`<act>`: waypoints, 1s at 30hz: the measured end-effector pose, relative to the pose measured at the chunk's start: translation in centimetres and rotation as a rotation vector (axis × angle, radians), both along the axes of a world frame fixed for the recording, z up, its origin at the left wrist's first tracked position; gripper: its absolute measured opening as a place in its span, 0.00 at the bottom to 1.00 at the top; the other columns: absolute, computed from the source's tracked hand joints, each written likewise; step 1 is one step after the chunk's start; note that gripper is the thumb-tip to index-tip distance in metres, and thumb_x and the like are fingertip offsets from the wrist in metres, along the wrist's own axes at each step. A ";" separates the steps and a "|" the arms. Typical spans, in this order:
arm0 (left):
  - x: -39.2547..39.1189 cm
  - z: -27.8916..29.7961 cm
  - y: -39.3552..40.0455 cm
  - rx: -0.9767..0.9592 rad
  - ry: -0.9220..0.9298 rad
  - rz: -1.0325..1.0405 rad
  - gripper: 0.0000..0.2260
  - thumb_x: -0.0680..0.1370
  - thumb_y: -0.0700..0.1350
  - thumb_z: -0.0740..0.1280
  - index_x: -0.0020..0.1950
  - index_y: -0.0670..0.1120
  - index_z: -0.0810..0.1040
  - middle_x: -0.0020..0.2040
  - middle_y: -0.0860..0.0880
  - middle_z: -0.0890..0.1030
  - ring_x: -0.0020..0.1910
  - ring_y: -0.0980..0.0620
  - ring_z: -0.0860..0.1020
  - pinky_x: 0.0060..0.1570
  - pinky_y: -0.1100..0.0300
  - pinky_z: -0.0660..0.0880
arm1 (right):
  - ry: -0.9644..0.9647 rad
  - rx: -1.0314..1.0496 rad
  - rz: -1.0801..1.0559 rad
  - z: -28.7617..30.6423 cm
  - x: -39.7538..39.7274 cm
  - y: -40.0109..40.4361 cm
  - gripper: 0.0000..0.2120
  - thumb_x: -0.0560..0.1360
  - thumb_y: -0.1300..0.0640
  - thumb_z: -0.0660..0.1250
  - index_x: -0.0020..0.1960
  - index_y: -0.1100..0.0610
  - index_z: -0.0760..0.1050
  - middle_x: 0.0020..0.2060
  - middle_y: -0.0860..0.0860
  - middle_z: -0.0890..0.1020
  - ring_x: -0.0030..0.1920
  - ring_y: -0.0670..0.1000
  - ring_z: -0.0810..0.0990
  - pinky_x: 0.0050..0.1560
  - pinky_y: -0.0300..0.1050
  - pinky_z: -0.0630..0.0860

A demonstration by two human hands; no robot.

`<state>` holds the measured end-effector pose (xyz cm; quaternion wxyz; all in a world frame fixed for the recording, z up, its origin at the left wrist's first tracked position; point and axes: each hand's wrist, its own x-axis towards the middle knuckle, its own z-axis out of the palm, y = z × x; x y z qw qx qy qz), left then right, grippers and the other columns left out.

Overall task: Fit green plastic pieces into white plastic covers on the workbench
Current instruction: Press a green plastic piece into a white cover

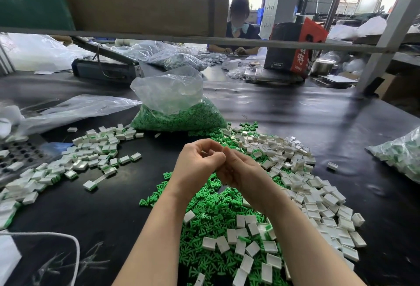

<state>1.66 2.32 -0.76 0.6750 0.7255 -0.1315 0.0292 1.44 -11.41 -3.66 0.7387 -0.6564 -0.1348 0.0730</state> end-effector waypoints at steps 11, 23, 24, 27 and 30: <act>-0.2 -0.1 -0.3 -0.102 0.027 -0.048 0.05 0.72 0.32 0.64 0.37 0.38 0.77 0.25 0.43 0.75 0.23 0.46 0.75 0.27 0.60 0.74 | -0.059 -0.007 -0.004 0.1 -0.3 0.1 0.21 0.77 0.42 0.62 0.50 0.60 0.78 0.31 0.44 0.74 0.32 0.44 0.71 0.34 0.40 0.66; -0.2 -0.1 -0.3 -0.032 0.032 -0.006 0.03 0.66 0.42 0.65 0.34 0.43 0.76 0.30 0.44 0.72 0.32 0.50 0.69 0.33 0.59 0.69 | -0.090 -0.009 -0.020 0.2 -0.5 0.3 0.16 0.78 0.45 0.61 0.47 0.58 0.78 0.29 0.41 0.72 0.30 0.42 0.67 0.32 0.35 0.65; -0.2 -0.1 -0.3 -0.029 0.037 -0.008 0.03 0.66 0.43 0.65 0.33 0.44 0.76 0.29 0.46 0.72 0.32 0.50 0.69 0.33 0.60 0.69 | -0.083 -0.015 -0.018 0.1 -0.4 0.2 0.18 0.78 0.45 0.61 0.48 0.60 0.77 0.29 0.41 0.73 0.30 0.42 0.67 0.31 0.35 0.65; -0.2 -0.2 -0.1 -0.008 0.049 -0.014 0.03 0.65 0.43 0.65 0.32 0.46 0.76 0.28 0.48 0.73 0.32 0.50 0.70 0.34 0.58 0.68 | -0.074 -0.028 -0.011 0.0 -0.4 0.2 0.21 0.77 0.45 0.61 0.52 0.65 0.76 0.29 0.41 0.73 0.31 0.42 0.68 0.32 0.35 0.66; -0.1 -0.2 0.0 0.011 0.060 -0.024 0.03 0.65 0.43 0.65 0.32 0.46 0.76 0.27 0.48 0.75 0.32 0.49 0.70 0.37 0.56 0.68 | -0.067 -0.033 -0.009 0.0 -0.5 0.1 0.19 0.77 0.45 0.61 0.52 0.60 0.78 0.29 0.41 0.74 0.31 0.42 0.68 0.34 0.37 0.67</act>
